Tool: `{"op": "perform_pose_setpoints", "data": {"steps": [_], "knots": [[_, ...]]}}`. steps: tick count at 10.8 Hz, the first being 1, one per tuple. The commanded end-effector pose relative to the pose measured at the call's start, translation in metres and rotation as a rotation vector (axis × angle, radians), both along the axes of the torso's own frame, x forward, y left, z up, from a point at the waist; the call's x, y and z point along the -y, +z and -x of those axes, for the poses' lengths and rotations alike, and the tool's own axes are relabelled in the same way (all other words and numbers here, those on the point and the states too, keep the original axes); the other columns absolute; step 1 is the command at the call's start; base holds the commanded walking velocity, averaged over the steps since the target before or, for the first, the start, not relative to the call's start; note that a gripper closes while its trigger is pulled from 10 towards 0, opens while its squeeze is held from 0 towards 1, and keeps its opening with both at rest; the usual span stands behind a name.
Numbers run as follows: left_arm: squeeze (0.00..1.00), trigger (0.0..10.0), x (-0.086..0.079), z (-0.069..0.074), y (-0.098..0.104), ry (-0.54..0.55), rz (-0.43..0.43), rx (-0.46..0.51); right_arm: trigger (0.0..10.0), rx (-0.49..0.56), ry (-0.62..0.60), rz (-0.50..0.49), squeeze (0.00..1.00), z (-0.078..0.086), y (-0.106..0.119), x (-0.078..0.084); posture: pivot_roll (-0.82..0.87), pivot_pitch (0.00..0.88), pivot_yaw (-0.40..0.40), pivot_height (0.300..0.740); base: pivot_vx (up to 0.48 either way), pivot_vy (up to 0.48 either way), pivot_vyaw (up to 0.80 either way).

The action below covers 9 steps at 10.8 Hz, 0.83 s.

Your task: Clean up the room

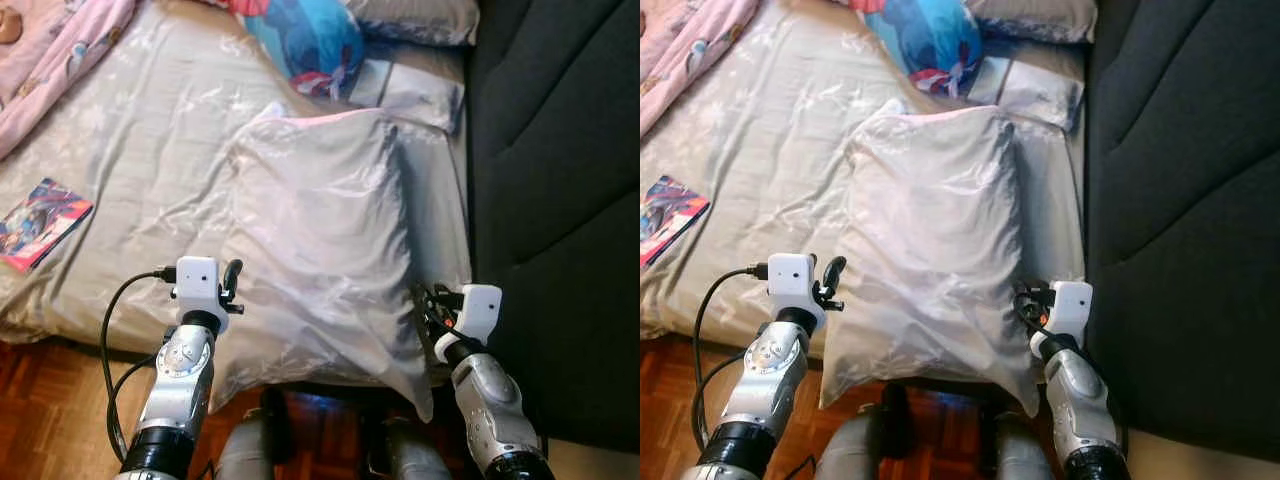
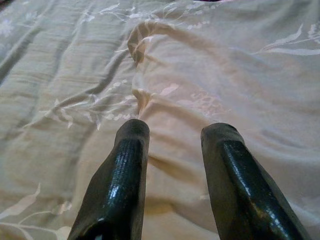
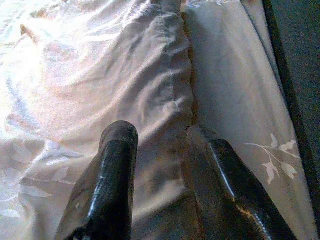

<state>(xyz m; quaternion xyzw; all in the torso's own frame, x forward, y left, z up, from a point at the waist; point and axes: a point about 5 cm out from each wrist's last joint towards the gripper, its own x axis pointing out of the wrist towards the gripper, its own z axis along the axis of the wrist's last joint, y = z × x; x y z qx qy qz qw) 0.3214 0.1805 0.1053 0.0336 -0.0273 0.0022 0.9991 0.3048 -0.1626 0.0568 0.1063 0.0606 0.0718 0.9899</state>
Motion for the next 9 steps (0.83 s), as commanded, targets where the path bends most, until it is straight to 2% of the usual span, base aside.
{"op": "perform_pose_setpoints", "data": {"steps": [1,4,6,7,9], "knots": [[0.00,10.0,-0.002,0.005,-0.008,0.010,0.014,-0.030,10.0,-0.041,-0.021,-0.010,0.00,0.008,-0.012,0.004,0.06,0.312,-0.008,0.740,0.000,0.000,0.00],[0.00,10.0,-0.003,0.002,-0.008,0.015,0.017,-0.033,10.0,-0.025,-0.039,-0.020,0.00,0.002,-0.008,0.007,0.06,0.294,-0.008,0.740,0.000,0.000,0.00],[0.00,10.0,-0.002,0.003,-0.016,0.022,0.032,-0.061,10.0,-0.053,-0.041,0.006,0.00,0.003,-0.014,0.006,0.06,0.279,-0.012,0.740,0.000,0.000,0.00],[0.00,10.0,-0.003,0.003,-0.018,0.027,0.044,-0.069,10.0,-0.050,-0.067,-0.019,0.00,0.003,-0.014,0.007,0.07,0.276,-0.013,0.740,0.000,0.000,0.00],[0.00,10.0,-0.005,0.001,-0.017,0.030,0.040,-0.068,10.0,-0.042,-0.080,-0.025,0.00,0.000,-0.012,0.009,0.07,0.266,-0.014,0.740,0.000,0.429,0.00]]}}
